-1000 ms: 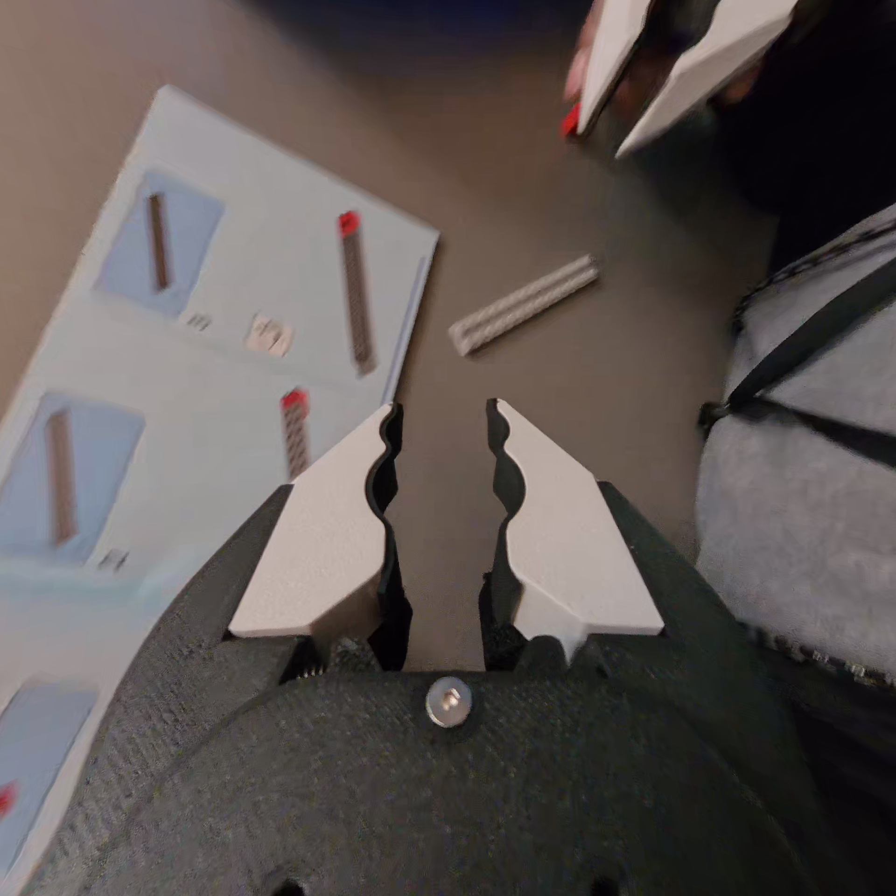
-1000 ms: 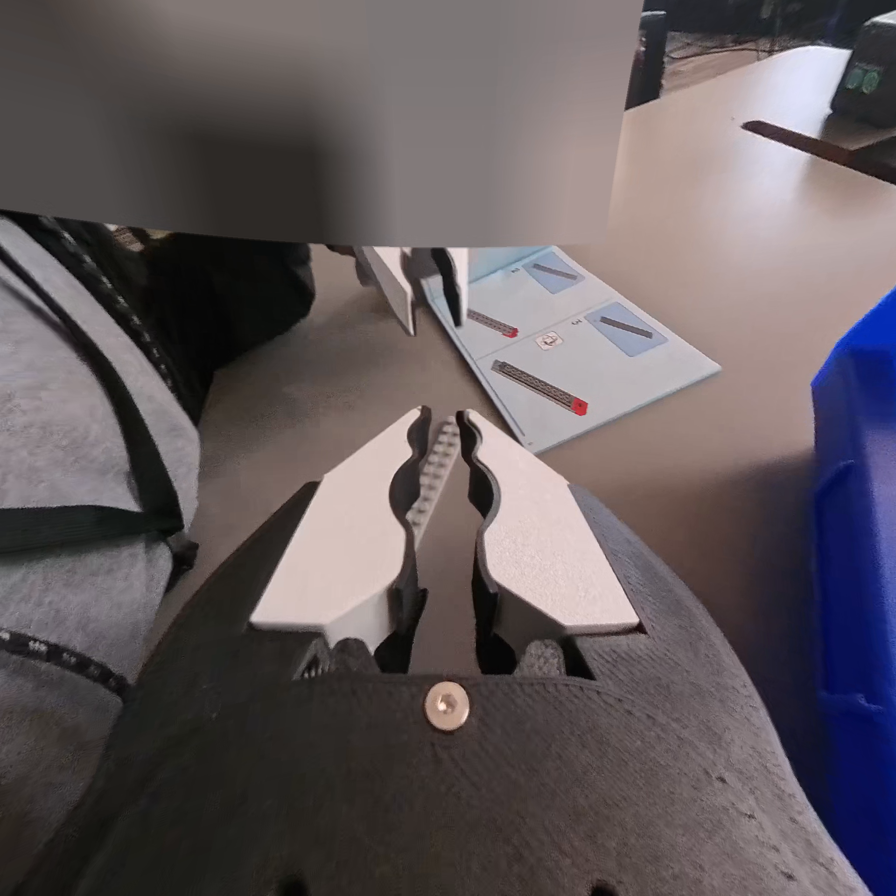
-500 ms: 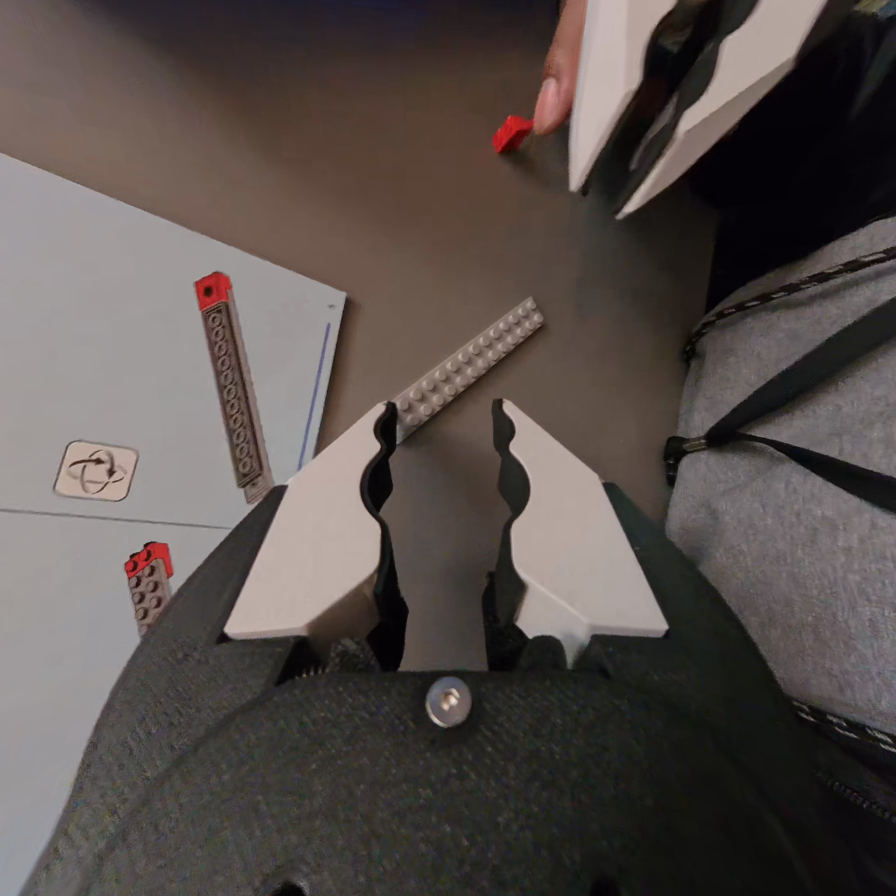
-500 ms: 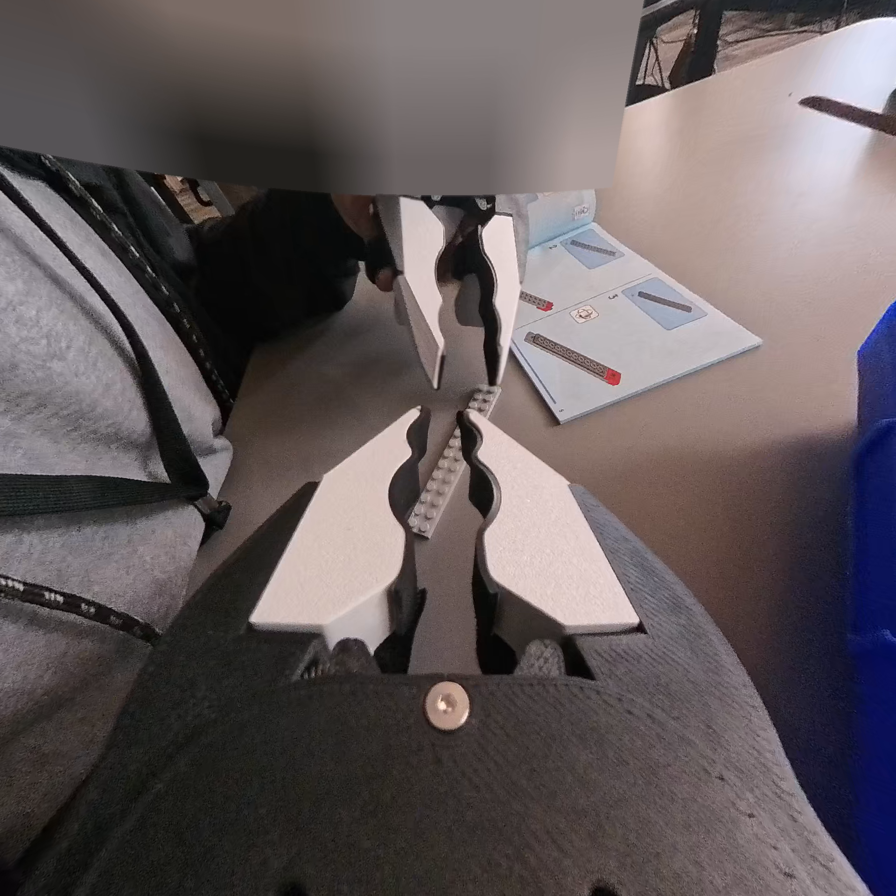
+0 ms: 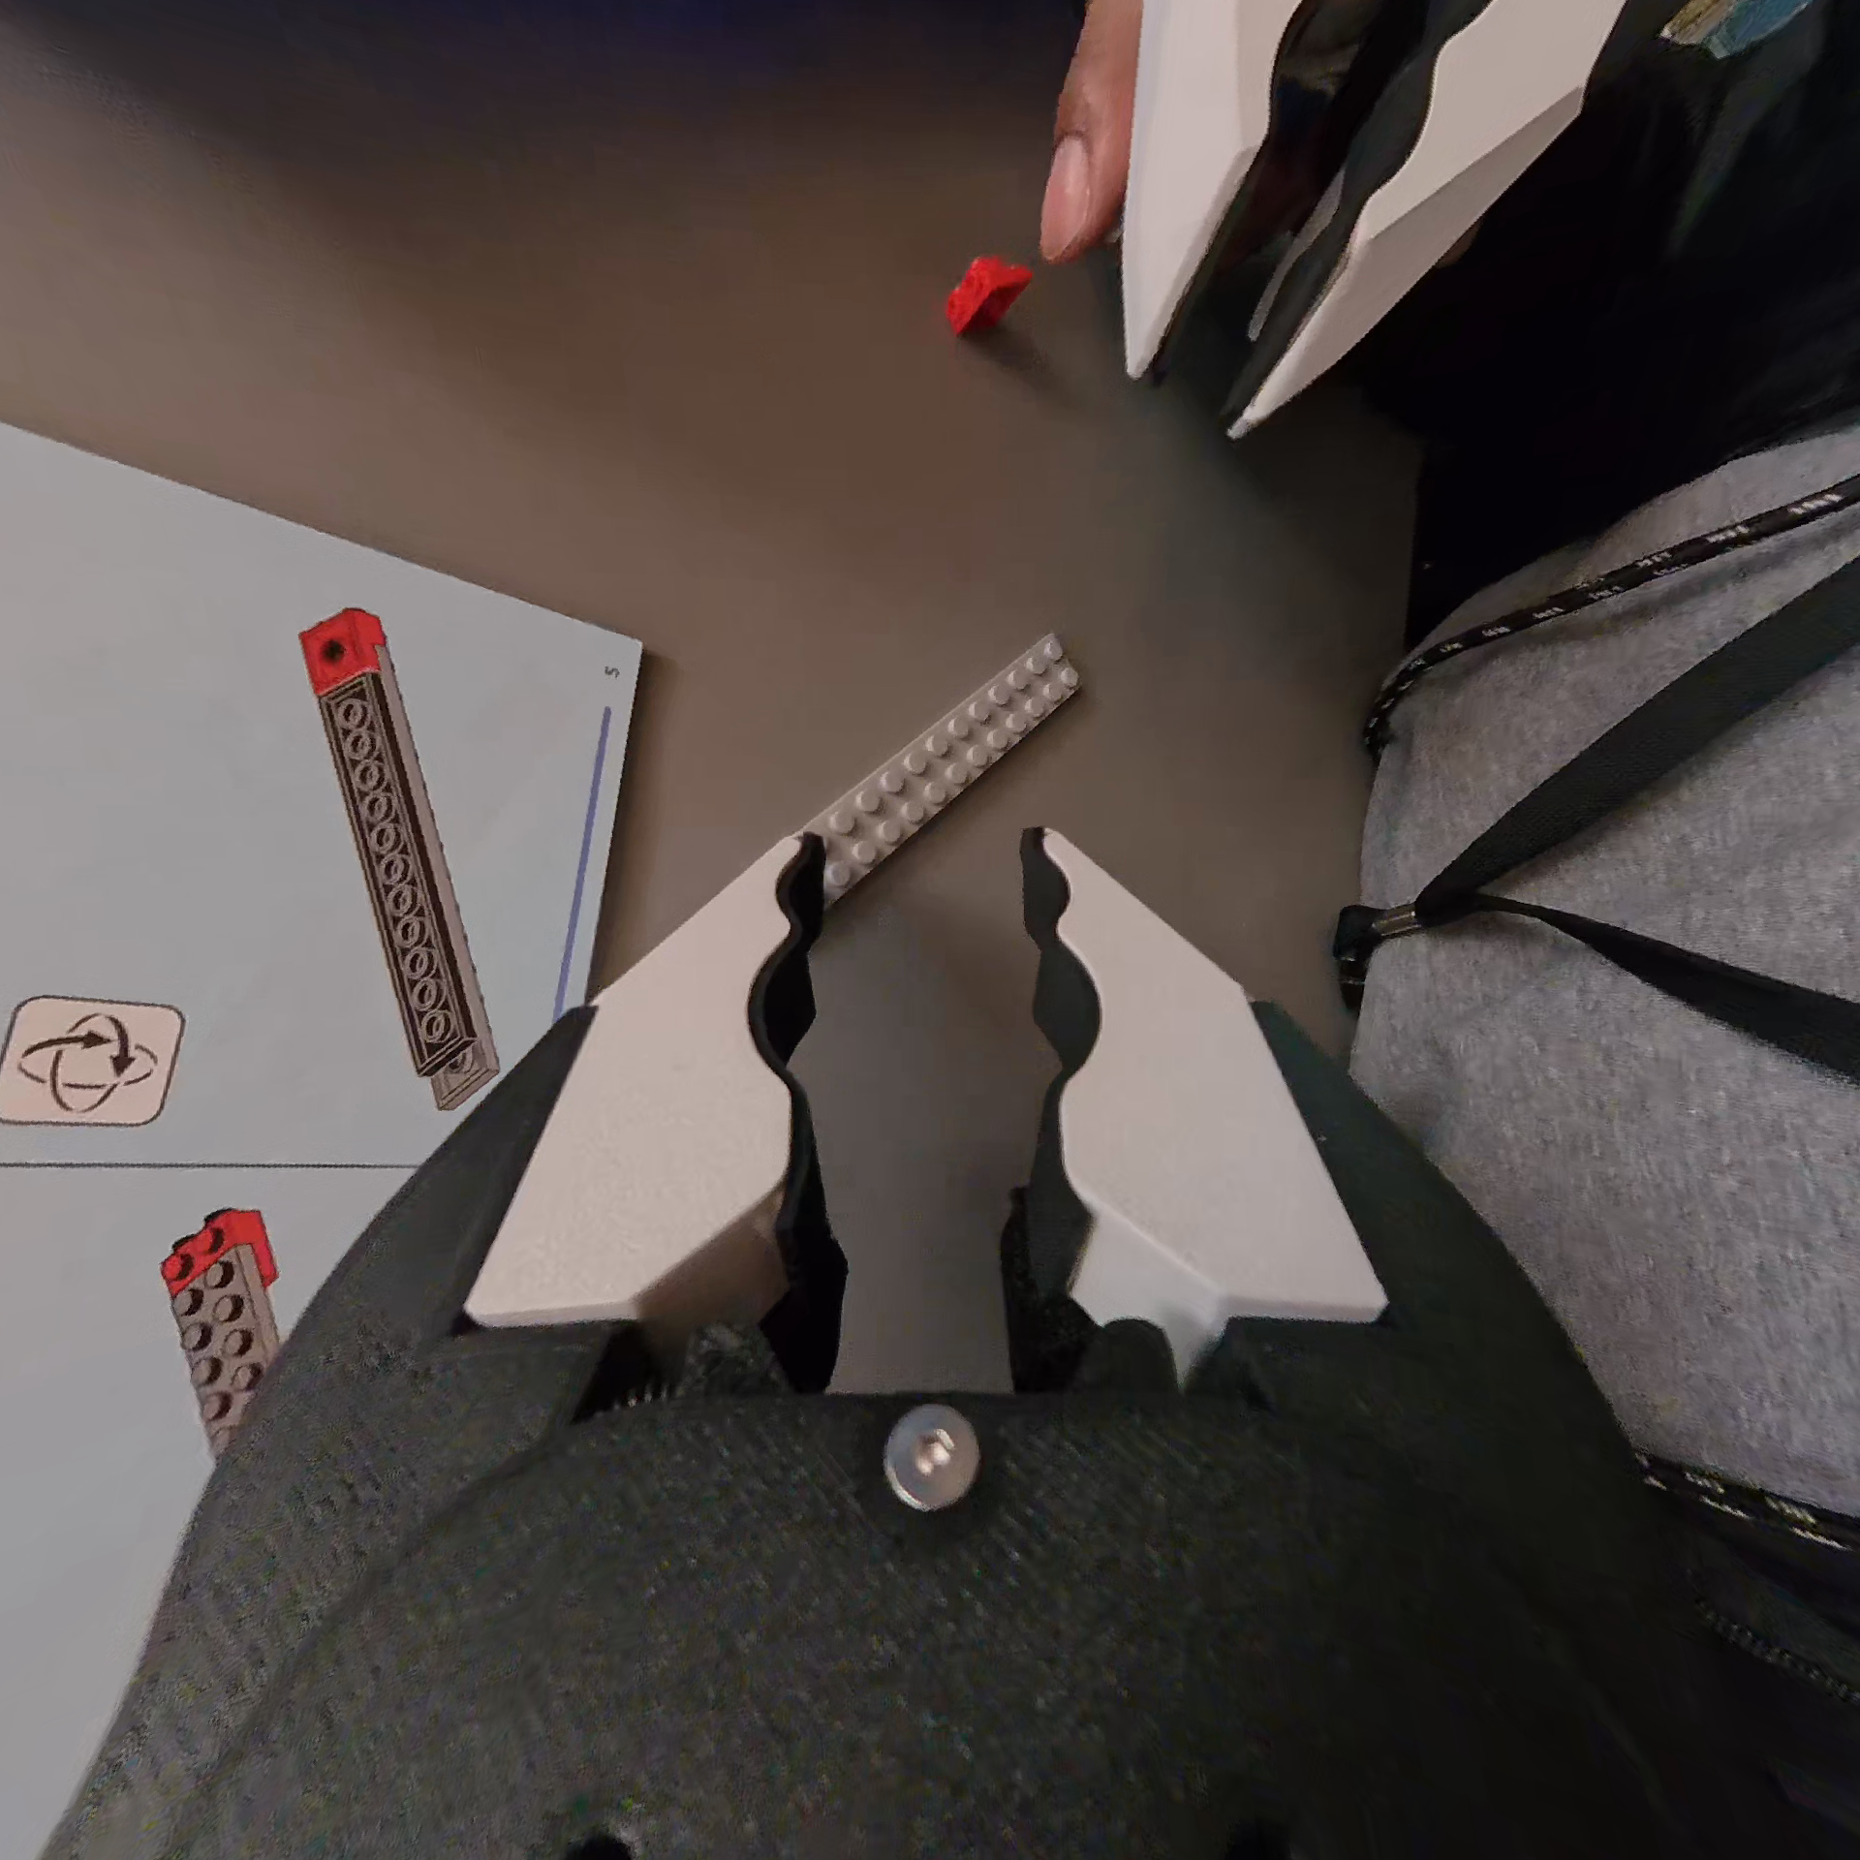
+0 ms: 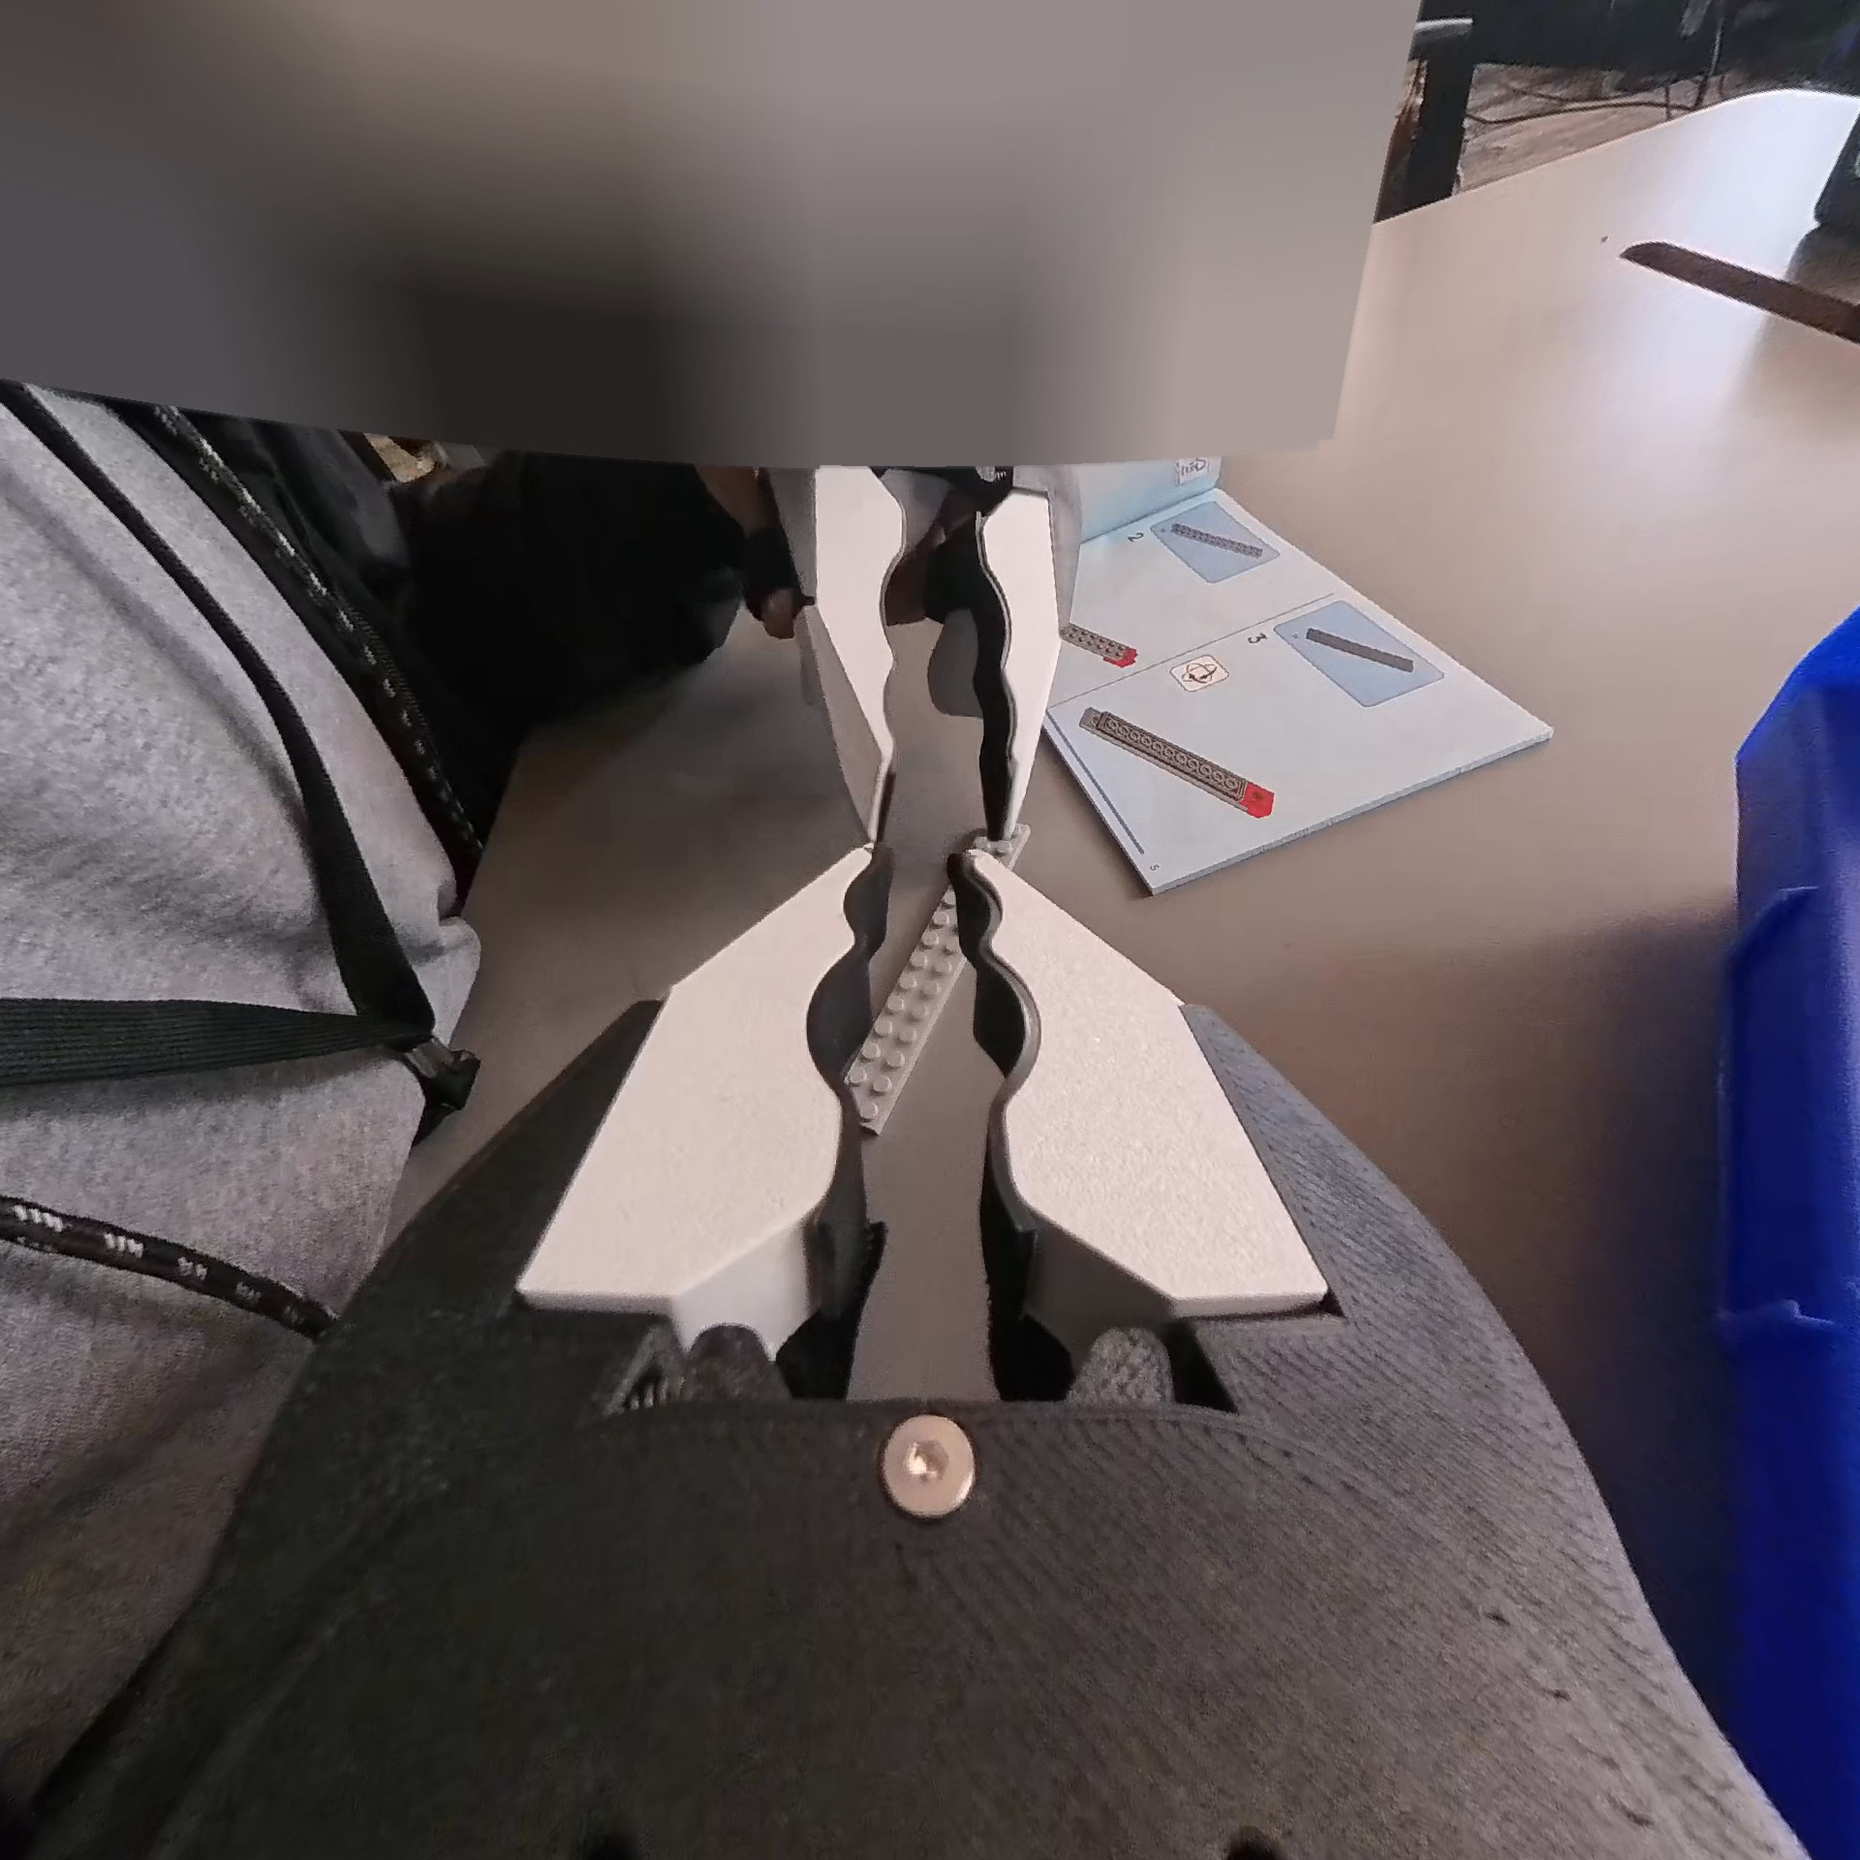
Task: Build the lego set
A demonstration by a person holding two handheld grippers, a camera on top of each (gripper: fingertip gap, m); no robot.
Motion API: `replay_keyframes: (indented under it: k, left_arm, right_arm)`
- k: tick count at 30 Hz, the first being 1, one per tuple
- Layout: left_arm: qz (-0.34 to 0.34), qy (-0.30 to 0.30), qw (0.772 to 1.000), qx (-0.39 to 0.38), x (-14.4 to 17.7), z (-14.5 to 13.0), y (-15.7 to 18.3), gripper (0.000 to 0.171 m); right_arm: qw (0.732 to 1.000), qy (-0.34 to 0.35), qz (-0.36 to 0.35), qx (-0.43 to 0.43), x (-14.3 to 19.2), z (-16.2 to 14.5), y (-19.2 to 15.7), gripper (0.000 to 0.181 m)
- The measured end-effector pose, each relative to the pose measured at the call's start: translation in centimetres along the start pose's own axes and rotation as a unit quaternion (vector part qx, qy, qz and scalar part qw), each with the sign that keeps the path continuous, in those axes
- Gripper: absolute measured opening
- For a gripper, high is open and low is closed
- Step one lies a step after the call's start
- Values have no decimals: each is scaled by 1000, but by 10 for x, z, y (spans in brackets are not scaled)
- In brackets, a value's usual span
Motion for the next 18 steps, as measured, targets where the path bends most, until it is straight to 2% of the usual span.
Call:
replay_keyframes:
  k: [18]
  left_arm:
    - [-22,-12,1000,-2,-14,2,4,40]
  right_arm:
    - [1000,2,-1,0,1,1,0,16]
Point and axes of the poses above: each gripper's, where its closed fingertips meet, x back along the fingers, z out of its top, y = z × x across the jaws, the point moved 7 cm from there along x, back along the fingers, and after that the axes turned 6 degrees about -z, right-handed, at the moved point
